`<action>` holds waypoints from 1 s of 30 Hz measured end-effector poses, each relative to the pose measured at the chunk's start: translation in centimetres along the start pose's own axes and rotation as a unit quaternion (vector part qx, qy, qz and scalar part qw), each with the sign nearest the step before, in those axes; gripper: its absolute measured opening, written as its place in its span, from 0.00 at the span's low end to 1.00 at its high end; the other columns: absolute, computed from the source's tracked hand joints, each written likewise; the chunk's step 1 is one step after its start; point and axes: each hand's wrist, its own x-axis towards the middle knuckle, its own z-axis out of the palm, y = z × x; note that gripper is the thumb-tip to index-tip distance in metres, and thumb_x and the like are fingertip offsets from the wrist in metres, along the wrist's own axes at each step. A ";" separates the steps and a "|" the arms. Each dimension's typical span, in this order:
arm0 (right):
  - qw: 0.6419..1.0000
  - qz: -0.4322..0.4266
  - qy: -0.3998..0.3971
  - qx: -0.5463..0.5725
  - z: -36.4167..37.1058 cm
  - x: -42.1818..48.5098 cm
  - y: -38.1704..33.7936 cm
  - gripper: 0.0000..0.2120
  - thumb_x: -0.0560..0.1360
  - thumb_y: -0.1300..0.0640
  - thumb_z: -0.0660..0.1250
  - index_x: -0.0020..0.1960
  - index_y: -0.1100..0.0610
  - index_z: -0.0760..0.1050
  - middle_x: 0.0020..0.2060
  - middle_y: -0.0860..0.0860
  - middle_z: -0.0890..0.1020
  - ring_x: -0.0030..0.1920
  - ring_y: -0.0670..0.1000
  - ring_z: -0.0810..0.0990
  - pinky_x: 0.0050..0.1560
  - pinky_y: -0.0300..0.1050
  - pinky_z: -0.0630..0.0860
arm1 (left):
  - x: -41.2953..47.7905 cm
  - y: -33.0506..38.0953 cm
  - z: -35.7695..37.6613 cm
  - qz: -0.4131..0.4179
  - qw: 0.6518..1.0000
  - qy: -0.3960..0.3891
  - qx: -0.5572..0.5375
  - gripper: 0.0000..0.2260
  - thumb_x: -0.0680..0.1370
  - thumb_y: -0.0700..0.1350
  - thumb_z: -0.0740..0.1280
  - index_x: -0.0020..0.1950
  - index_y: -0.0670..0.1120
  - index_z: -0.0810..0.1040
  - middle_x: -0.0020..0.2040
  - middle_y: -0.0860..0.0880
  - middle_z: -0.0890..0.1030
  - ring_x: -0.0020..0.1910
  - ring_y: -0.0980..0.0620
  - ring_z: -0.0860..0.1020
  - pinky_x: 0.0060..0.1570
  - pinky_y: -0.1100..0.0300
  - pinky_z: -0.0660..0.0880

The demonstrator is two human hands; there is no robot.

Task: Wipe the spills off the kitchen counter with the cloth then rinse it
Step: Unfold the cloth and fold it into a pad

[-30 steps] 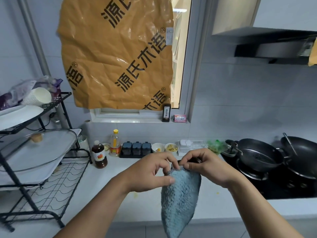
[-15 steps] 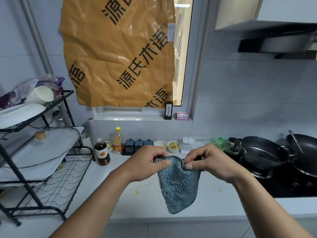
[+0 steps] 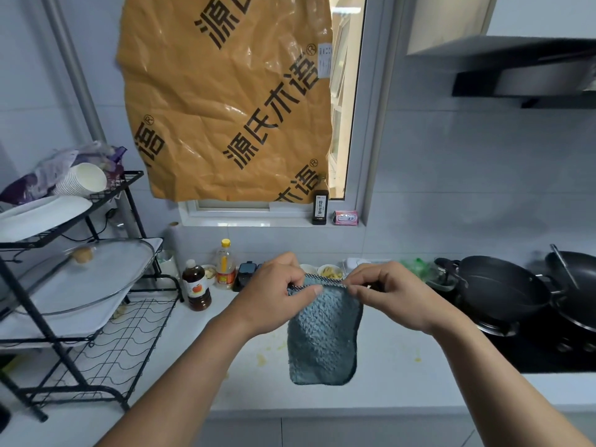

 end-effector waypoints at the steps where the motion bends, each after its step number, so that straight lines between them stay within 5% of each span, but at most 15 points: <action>1: 0.999 -0.012 0.002 -0.031 0.1 0.1 0.0 0.09 0.80 0.57 0.68 0.45 0.47 0.84 0.44 0.46 0.83 0.43 0.44 0.79 0.47 0.43 0.75 | 0.0 0.1 0.0 0.001 1.000 0.010 0.004 0.21 0.77 0.53 0.72 0.32 0.48 0.65 0.41 0.53 0.68 0.34 0.59 0.67 0.35 0.64 0.62; 5: 0.995 -0.025 0.038 -0.085 0.5 0.7 0.0 0.12 0.79 0.62 0.67 0.51 0.44 0.82 0.45 0.37 0.83 0.47 0.41 0.80 0.50 0.36 0.74 | 0.3 0.3 -0.6 0.007 0.999 0.011 0.045 0.23 0.75 0.51 0.74 0.30 0.49 0.64 0.51 0.56 0.75 0.37 0.66 0.72 0.37 0.70 0.62; 9: 0.992 -0.039 0.068 -0.102 -0.5 1.2 -0.7 0.16 0.77 0.61 0.70 0.58 0.42 0.78 0.45 0.39 0.82 0.43 0.39 0.79 0.46 0.35 0.72 | 0.8 1.1 -1.5 0.010 0.997 -0.004 0.075 0.24 0.72 0.52 0.77 0.31 0.49 0.62 0.32 0.53 0.70 0.31 0.57 0.65 0.34 0.57 0.62; 12: 0.992 -0.065 0.062 -0.092 -1.2 1.3 -1.9 0.16 0.78 0.60 0.69 0.58 0.42 0.77 0.46 0.37 0.81 0.45 0.41 0.80 0.48 0.34 0.73 | 1.1 2.1 -2.2 0.007 0.997 -0.024 0.075 0.15 0.71 0.58 0.76 0.47 0.56 0.71 0.37 0.56 0.71 0.34 0.58 0.69 0.36 0.55 0.67; 15: 0.989 -0.101 0.065 -0.081 -1.0 1.5 -3.0 0.13 0.77 0.59 0.69 0.58 0.44 0.78 0.48 0.36 0.81 0.49 0.42 0.80 0.51 0.31 0.72 | 1.7 3.6 -2.3 -0.008 0.993 -0.104 0.062 0.20 0.73 0.62 0.72 0.61 0.58 0.74 0.42 0.58 0.74 0.38 0.59 0.74 0.36 0.59 0.67; 18: 0.994 -0.075 0.078 0.003 -1.1 1.0 -2.3 0.13 0.76 0.53 0.70 0.60 0.43 0.78 0.44 0.39 0.81 0.43 0.42 0.78 0.47 0.37 0.73 | 1.9 4.6 -2.1 0.029 0.990 -0.141 0.013 0.09 0.79 0.53 0.69 0.47 0.48 0.82 0.36 0.54 0.79 0.36 0.55 0.75 0.37 0.55 0.69; 21: 0.982 0.023 0.005 0.188 0.2 -0.2 -0.3 0.21 0.73 0.45 0.72 0.64 0.48 0.78 0.45 0.48 0.82 0.44 0.46 0.74 0.48 0.48 0.68 | 1.9 4.9 -1.9 0.027 0.981 -0.145 -0.130 0.13 0.82 0.48 0.67 0.41 0.43 0.81 0.33 0.49 0.74 0.33 0.53 0.70 0.37 0.57 0.66; 24: 0.959 0.035 -0.127 0.252 3.6 -1.1 1.6 0.25 0.73 0.47 0.74 0.61 0.65 0.79 0.57 0.63 0.82 0.57 0.56 0.78 0.60 0.53 0.71 | 1.6 4.7 -2.0 0.011 0.943 -0.186 -0.274 0.13 0.82 0.48 0.65 0.41 0.47 0.83 0.36 0.51 0.81 0.36 0.55 0.77 0.39 0.62 0.74; 26: 0.935 0.044 -0.126 0.329 4.8 -1.1 2.0 0.24 0.72 0.52 0.75 0.59 0.69 0.78 0.58 0.63 0.81 0.59 0.60 0.79 0.62 0.54 0.73 | 1.6 3.6 -1.9 -0.032 0.901 -0.185 -0.392 0.12 0.81 0.49 0.66 0.47 0.44 0.85 0.45 0.43 0.85 0.43 0.48 0.84 0.43 0.57 0.80; 28: 0.909 0.076 -0.074 0.403 5.1 -0.8 2.0 0.23 0.71 0.55 0.77 0.60 0.68 0.77 0.57 0.64 0.81 0.56 0.61 0.81 0.60 0.56 0.76 | 1.4 1.5 -0.8 -0.122 0.829 -0.139 -0.528 0.17 0.81 0.51 0.65 0.55 0.39 0.84 0.56 0.35 0.83 0.55 0.41 0.83 0.55 0.49 0.80; 30: 0.889 0.122 -0.004 0.441 5.4 -0.6 2.5 0.21 0.70 0.57 0.77 0.59 0.65 0.78 0.54 0.66 0.81 0.50 0.62 0.82 0.55 0.57 0.79 | 0.3 -0.6 1.8 -0.265 0.720 -0.112 -0.631 0.29 0.82 0.60 0.60 0.63 0.36 0.80 0.64 0.34 0.78 0.64 0.38 0.77 0.66 0.46 0.73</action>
